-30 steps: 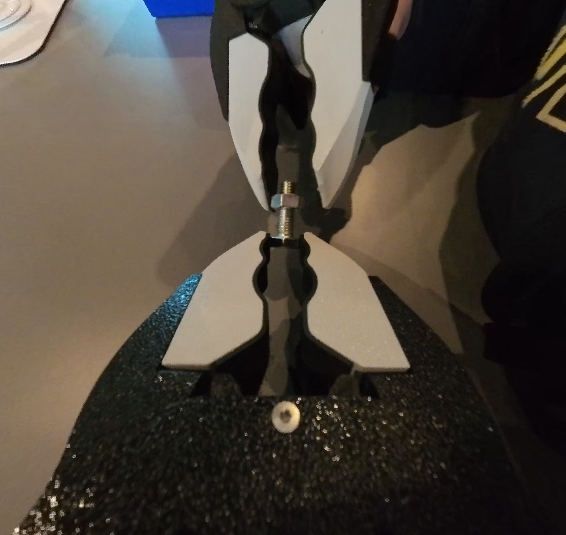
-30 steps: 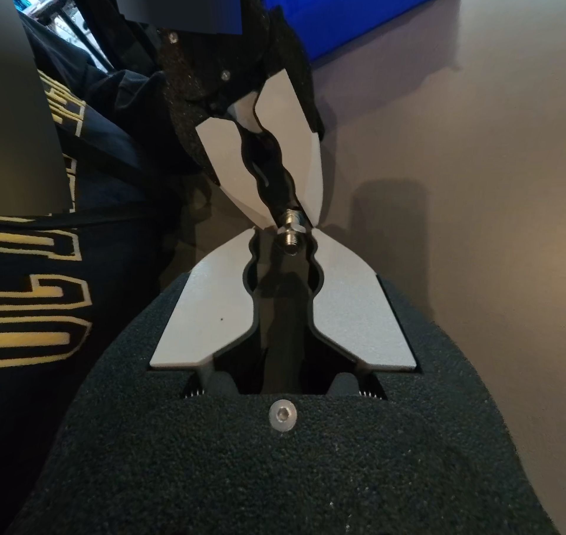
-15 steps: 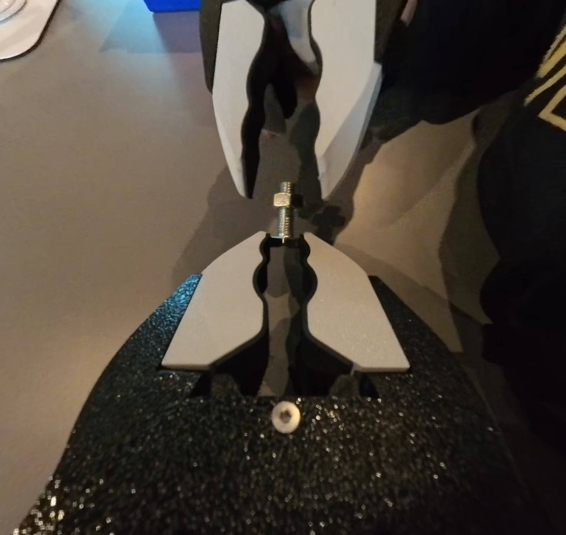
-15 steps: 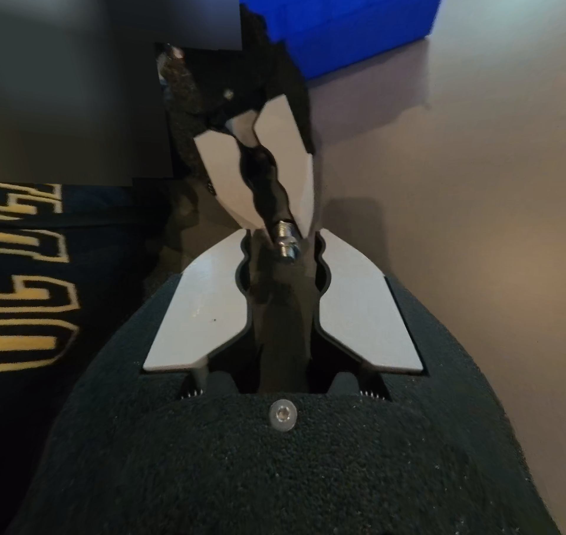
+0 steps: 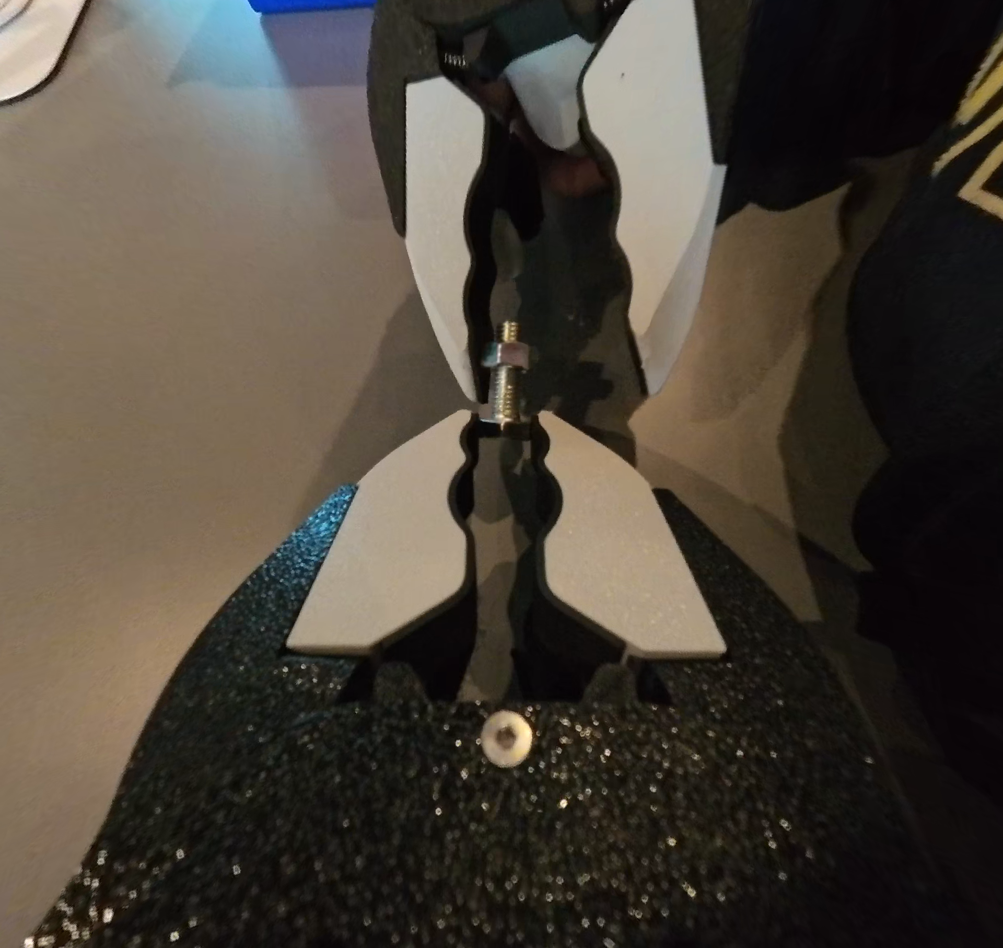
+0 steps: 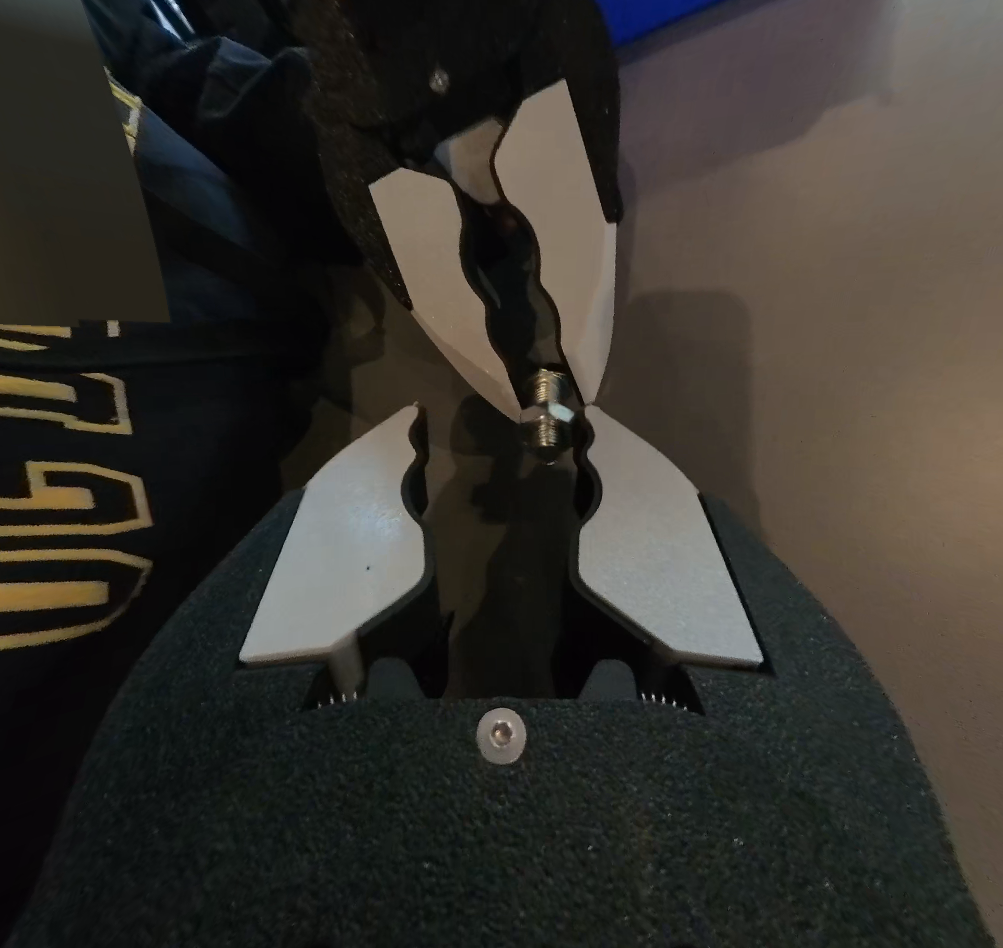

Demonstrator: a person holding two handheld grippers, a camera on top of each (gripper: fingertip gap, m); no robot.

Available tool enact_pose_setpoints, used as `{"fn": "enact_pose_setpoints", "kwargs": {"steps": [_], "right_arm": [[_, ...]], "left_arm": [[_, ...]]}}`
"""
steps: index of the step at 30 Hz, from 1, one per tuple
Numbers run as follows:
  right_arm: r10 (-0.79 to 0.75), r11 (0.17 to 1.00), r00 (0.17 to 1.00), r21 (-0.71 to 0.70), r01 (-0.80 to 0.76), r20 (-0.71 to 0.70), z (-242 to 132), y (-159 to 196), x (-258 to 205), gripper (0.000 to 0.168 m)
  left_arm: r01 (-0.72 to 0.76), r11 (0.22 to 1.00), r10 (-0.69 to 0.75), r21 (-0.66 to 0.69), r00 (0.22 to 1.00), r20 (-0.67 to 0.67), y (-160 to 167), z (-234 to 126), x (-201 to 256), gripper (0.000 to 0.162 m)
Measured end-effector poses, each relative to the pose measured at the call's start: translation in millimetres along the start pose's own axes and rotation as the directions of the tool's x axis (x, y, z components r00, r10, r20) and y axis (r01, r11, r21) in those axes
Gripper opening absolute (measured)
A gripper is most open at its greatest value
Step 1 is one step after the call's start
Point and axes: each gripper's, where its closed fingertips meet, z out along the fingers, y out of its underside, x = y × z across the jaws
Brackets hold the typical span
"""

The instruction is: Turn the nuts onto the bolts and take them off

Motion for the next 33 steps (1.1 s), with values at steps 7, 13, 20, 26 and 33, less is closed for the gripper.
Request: {"fn": "enact_pose_setpoints", "kwargs": {"steps": [7, 13, 20, 26, 33], "right_arm": [[-0.052, 0.999, 0.999, 0.014, 0.052, -0.01, -0.9, -3.4, -2.6, 0.053], [-0.109, 0.994, 0.993, -0.001, 0.109, -0.042, -0.2, -2.7, -1.2, 0.054], [-0.287, 0.957, 0.955, 0.018, 0.289, -0.075, 0.3, -10.7, -10.8, 0.053], [-0.22, 0.975, 0.963, -0.061, 0.213, -0.154, -4.0, 0.3, 10.4, 0.052], [-0.263, 0.965, 0.958, -0.035, 0.261, -0.117, -1.7, -3.8, 0.2, 0.051]], "left_arm": [[0.007, 1.0, -0.007, 0.01, 1.0, -0.004, -1.1, -1.0, -0.2, 0.017], [0.007, 1.0, -0.007, 0.009, 1.0, -0.003, -1.1, -1.0, -0.4, 0.017], [0.001, 1.0, -0.001, -0.013, 1.0, 0.002, 1.5, 0.7, -0.1, 0.017], [0.016, 1.0, -0.016, -0.005, 1.0, 0.002, 0.6, -0.3, -1.4, 0.017], [0.009, 1.0, -0.009, -0.024, 1.0, 0.003, 2.9, 1.3, -0.8, 0.017]]}}
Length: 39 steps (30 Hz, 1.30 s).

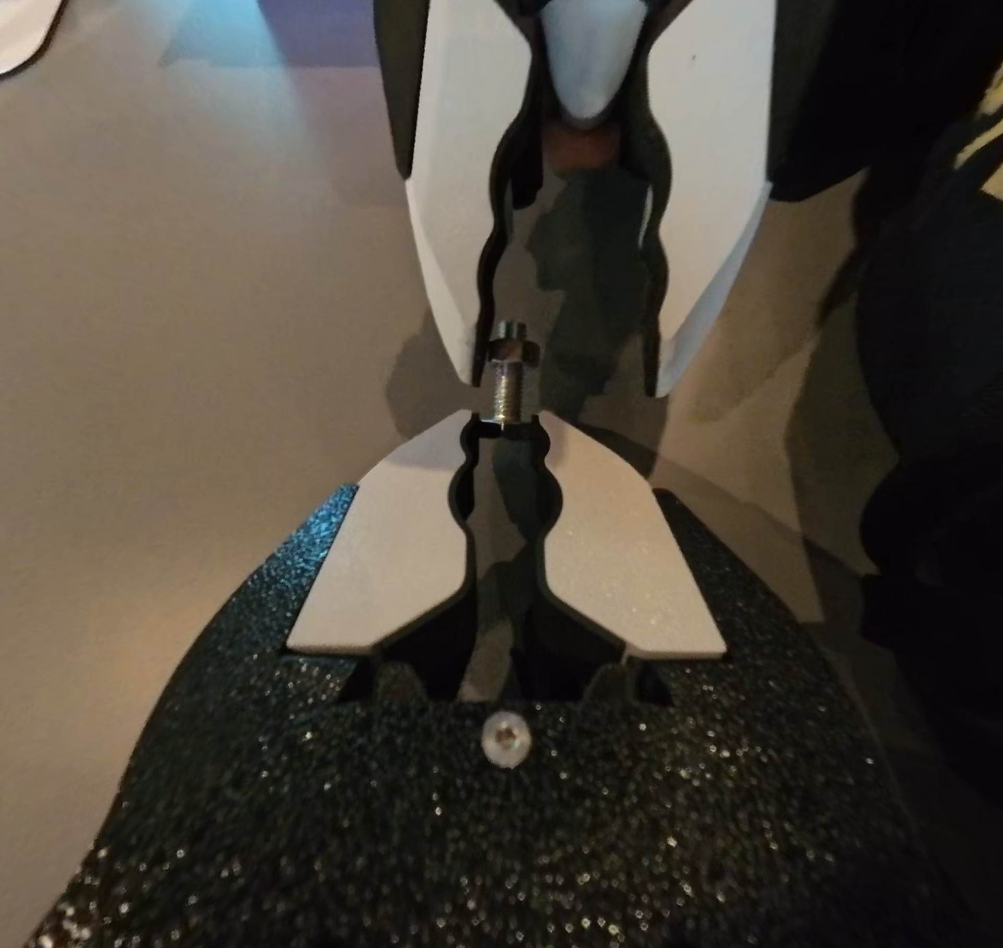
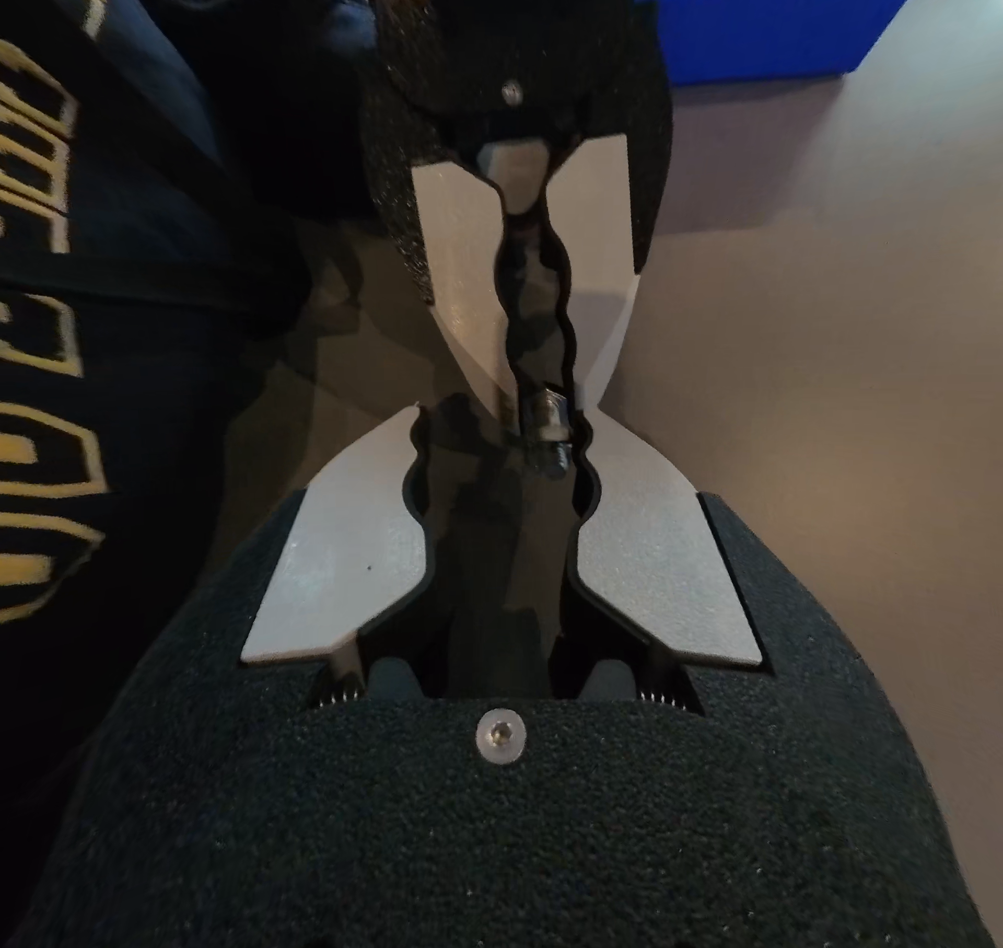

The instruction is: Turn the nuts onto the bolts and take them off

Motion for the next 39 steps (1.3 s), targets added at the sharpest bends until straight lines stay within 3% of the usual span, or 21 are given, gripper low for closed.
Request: {"fn": "enact_pose_setpoints", "kwargs": {"steps": [4, 8, 11, 14, 20, 24, 28, 33, 39], "right_arm": [[-0.05, 0.999, 0.997, 0.015, 0.049, 0.052, 1.0, -3.7, -11.4, 0.045], [-0.016, 0.998, 1.0, 0.064, 0.017, -0.02, -6.2, -9.9, 2.2, 0.049], [0.009, 1.0, 0.998, 0.018, -0.008, -0.059, -5.2, -1.4, 10.4, 0.053], [-0.001, 1.0, 0.999, -0.022, 0.0, -0.041, -0.3, 4.0, 6.9, 0.051], [-0.007, 0.999, 0.998, 0.039, 0.005, 0.07, -3.3, -5.8, -9.4, 0.039], [0.003, 0.998, 1.0, 0.064, -0.002, -0.018, -8.2, -8.4, 4.6, 0.047], [0.064, 0.997, 0.996, -0.034, -0.066, -0.055, -5.5, 10.7, 15.3, 0.049], [0.19, 0.979, 0.98, -0.079, -0.185, 0.055, -2.4, 21.4, 6.2, 0.043], [0.173, 0.985, 0.981, -0.027, -0.172, 0.084, -2.0, 12.0, 1.9, 0.051]], "left_arm": [[0.005, 1.0, -0.005, 0.003, 1.0, 0.0, -0.2, -0.2, -0.5, 0.017], [0.004, 1.0, -0.004, 0.0, 1.0, -0.001, 0.2, 0.0, -0.3, 0.017], [0.001, 1.0, -0.001, -0.004, 1.0, 0.0, 0.6, 0.3, -0.1, 0.017], [0.005, 1.0, -0.005, 0.0, 1.0, 0.0, 0.3, 0.0, -0.5, 0.017], [0.007, 1.0, -0.007, -0.002, 1.0, 0.0, 0.8, 0.2, -0.7, 0.017], [0.007, 1.0, -0.007, 0.0, 1.0, 0.002, 0.6, 0.1, -1.0, 0.017], [0.01, 1.0, -0.01, 0.004, 1.0, 0.007, 0.1, -0.3, -1.9, 0.017], [0.014, 1.0, -0.014, 0.01, 1.0, 0.011, -0.4, -0.8, -2.8, 0.017], [0.003, 1.0, -0.003, 0.0, 1.0, -0.001, 0.8, 0.3, -0.4, 0.017]]}}
